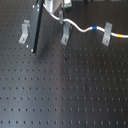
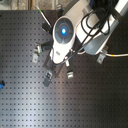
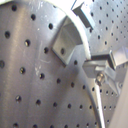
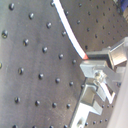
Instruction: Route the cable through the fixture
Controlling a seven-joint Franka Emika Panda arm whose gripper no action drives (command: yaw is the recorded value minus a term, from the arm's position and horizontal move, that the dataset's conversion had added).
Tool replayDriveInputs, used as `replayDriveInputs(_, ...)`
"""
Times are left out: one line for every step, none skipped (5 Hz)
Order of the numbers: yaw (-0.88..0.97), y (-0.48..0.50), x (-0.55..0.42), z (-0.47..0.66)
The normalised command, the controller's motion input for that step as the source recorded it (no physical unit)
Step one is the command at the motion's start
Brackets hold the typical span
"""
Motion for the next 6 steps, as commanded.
replayDriveInputs(0.0, -0.02, 0.032, -0.06)
replayDriveInputs(-0.15, -0.011, 0.017, -0.25)
replayDriveInputs(-0.12, -0.019, 0.148, -0.38)
replayDriveInputs(-0.06, 0.102, 0.188, -0.21)
replayDriveInputs(0.03, 0.249, -0.038, 0.18)
replayDriveInputs(0.25, 0.315, -0.236, 0.15)
